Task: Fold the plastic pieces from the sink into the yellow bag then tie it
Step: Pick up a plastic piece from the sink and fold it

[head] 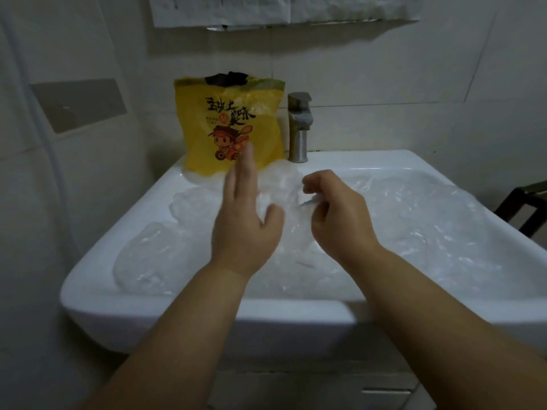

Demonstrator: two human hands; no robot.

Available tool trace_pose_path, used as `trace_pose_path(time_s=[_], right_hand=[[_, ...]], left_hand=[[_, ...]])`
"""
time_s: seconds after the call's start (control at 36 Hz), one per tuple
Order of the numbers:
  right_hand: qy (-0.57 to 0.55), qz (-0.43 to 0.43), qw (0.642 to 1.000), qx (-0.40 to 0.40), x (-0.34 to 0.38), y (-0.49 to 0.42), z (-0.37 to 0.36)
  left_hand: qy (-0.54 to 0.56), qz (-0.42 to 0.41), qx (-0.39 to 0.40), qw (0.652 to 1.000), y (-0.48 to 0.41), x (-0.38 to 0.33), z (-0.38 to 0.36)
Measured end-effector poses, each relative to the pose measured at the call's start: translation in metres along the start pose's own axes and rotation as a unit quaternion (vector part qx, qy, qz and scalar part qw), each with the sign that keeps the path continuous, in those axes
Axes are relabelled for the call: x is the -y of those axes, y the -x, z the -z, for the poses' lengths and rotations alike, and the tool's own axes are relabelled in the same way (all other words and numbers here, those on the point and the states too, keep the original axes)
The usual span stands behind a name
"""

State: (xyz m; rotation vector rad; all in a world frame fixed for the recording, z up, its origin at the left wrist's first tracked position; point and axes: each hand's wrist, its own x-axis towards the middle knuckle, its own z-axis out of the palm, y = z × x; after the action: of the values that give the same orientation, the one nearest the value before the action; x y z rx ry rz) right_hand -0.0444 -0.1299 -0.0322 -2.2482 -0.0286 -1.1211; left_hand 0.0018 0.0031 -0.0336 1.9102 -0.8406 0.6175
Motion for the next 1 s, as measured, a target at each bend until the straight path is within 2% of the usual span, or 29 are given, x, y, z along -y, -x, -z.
trace_pose_path(time_s=[0.08, 0.14, 0.17, 0.22, 0.31, 0.33, 0.36, 0.42, 0.53, 0.67, 0.75, 0.81, 0.86, 0.94, 1.0], right_hand=[[0.026, 0.059, 0.995, -0.074, 0.002, -0.003, -0.001], [0.028, 0.051, 0.992, -0.113, 0.000, -0.004, 0.001], [0.025, 0.040, 0.990, -0.134, -0.002, -0.005, 0.002], [-0.004, -0.004, 0.990, -0.143, -0.003, -0.006, 0.006], [-0.057, -0.132, 0.989, -0.044, -0.006, -0.006, 0.007], [-0.055, -0.149, 0.987, -0.016, -0.008, -0.005, 0.005], [-0.047, -0.149, 0.988, -0.004, -0.008, -0.005, 0.004], [-0.041, -0.139, 0.989, -0.016, -0.005, -0.004, 0.001], [-0.099, -0.171, 0.980, -0.026, -0.002, -0.006, 0.004], [-0.248, -0.217, 0.944, -0.008, 0.005, -0.005, 0.012], [-0.275, -0.205, 0.939, -0.013, 0.007, -0.002, 0.012], [-0.283, -0.199, 0.938, -0.023, 0.007, -0.002, 0.013], [-0.281, -0.191, 0.940, -0.029, 0.008, -0.001, 0.013], [-0.262, -0.168, 0.950, -0.016, 0.009, 0.000, 0.013], [-0.264, -0.164, 0.951, 0.002, 0.010, 0.000, 0.013]], left_hand=[[-0.038, 0.059, 0.134, 0.989, 0.003, 0.003, 0.000], [-0.083, 0.084, 0.176, 0.977, 0.004, 0.002, 0.000], [-0.106, 0.091, 0.170, 0.975, 0.003, 0.001, 0.000], [-0.138, 0.088, 0.084, 0.983, 0.002, 0.000, 0.000], [-0.136, 0.040, -0.112, 0.984, 0.001, 0.002, 0.003], [-0.134, 0.028, -0.162, 0.977, 0.001, 0.004, 0.004], [-0.128, 0.023, -0.196, 0.972, 0.002, 0.005, 0.004], [-0.093, 0.028, -0.210, 0.973, 0.002, 0.006, 0.004], [-0.032, 0.047, -0.137, 0.989, 0.003, 0.004, 0.004], [0.053, 0.098, 0.058, 0.992, 0.007, 0.000, 0.006], [0.119, 0.153, 0.069, 0.979, 0.006, -0.002, 0.006], [0.088, 0.200, 0.062, 0.974, 0.004, 0.001, 0.007], [0.019, 0.210, 0.094, 0.973, 0.004, 0.006, 0.009], [-0.021, 0.195, 0.156, 0.968, 0.005, 0.006, 0.009], [-0.048, 0.166, 0.153, 0.973, 0.006, 0.008, 0.006]])
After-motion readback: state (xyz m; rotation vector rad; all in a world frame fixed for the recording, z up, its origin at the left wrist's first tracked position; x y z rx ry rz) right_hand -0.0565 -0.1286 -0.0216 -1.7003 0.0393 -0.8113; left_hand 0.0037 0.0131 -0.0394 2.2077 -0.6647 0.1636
